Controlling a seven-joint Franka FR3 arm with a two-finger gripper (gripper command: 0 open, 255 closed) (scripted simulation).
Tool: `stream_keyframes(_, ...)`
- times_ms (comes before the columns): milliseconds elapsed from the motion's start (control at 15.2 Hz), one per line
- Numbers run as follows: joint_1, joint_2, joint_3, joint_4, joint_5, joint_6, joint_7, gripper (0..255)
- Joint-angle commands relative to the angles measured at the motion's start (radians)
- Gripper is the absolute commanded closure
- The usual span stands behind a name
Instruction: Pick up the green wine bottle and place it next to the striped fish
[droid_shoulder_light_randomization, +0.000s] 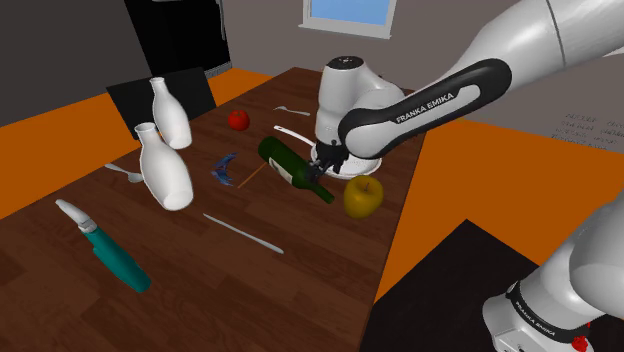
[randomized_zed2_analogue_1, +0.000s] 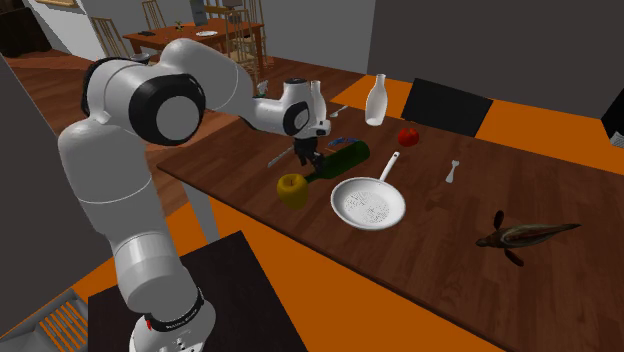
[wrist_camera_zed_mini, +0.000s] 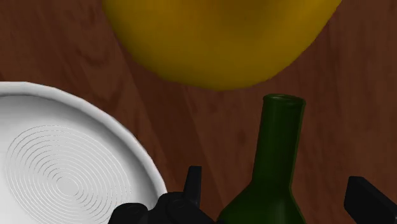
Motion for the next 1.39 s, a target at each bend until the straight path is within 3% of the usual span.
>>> stream_keyframes(0,0.015,0.079,-0.001,0.07,-0.057,0.019,0.053,0)
stream_keyframes(528,0.024,0.156,-0.021,0.061,-0.107,0.098,0.087,0)
stream_keyframes(990,0.024,0.156,-0.021,0.061,-0.107,0.098,0.087,0)
stream_keyframes(1056,0.024,0.156,-0.021,0.061,-0.107,0.098,0.087,255)
stream_keyframes(1320,0.024,0.156,-0.021,0.061,-0.107,0.098,0.087,255)
